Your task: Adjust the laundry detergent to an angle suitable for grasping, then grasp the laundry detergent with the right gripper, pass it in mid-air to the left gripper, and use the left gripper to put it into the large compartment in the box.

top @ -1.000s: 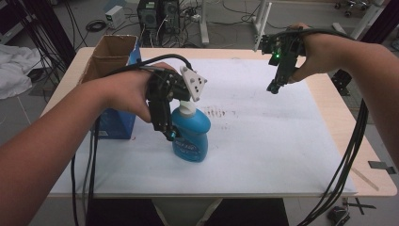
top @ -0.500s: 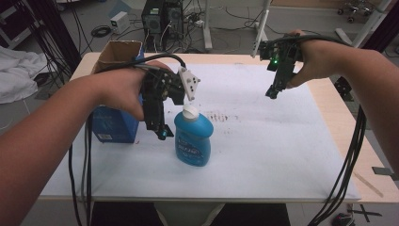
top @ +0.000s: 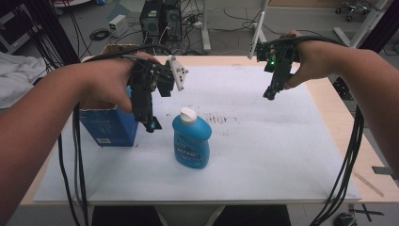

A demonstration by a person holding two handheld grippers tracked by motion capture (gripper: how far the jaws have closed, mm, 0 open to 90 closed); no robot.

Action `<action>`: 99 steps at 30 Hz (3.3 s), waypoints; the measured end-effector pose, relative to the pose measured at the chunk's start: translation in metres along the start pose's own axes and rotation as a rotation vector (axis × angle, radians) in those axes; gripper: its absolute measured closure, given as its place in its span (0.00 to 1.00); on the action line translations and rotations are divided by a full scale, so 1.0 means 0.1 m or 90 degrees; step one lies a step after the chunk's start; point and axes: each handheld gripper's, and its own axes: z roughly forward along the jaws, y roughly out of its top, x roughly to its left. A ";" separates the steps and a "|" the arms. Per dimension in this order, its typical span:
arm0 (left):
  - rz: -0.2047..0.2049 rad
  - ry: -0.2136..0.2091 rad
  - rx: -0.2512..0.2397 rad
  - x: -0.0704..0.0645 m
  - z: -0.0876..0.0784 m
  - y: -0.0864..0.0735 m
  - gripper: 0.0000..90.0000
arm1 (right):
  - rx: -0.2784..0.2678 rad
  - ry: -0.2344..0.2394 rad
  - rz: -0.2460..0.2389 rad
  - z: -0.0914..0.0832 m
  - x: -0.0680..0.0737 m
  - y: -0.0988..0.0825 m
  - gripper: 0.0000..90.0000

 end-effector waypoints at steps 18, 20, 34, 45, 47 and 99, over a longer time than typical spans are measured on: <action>-0.062 -0.006 0.045 0.07 -0.15 -0.10 0.02 | -0.006 0.013 -0.048 0.03 0.01 0.41 0.01; -0.067 -0.005 0.046 0.07 -0.16 -0.13 0.02 | -0.007 0.013 -0.057 0.03 0.02 0.48 0.01; -0.104 0.007 0.062 0.08 -0.19 -0.23 0.02 | 0.008 0.015 -0.109 0.05 0.13 0.87 0.01; -0.113 0.002 0.078 0.13 -0.14 -0.25 0.02 | 0.009 0.013 -0.122 0.02 0.18 1.00 0.01; -0.114 0.002 0.079 0.14 -0.13 -0.27 0.02 | 0.011 0.012 -0.121 0.00 0.17 1.00 0.01; -0.124 0.005 0.089 0.10 -0.13 -0.21 0.02 | -0.036 -0.006 -0.095 -0.15 0.18 0.73 0.01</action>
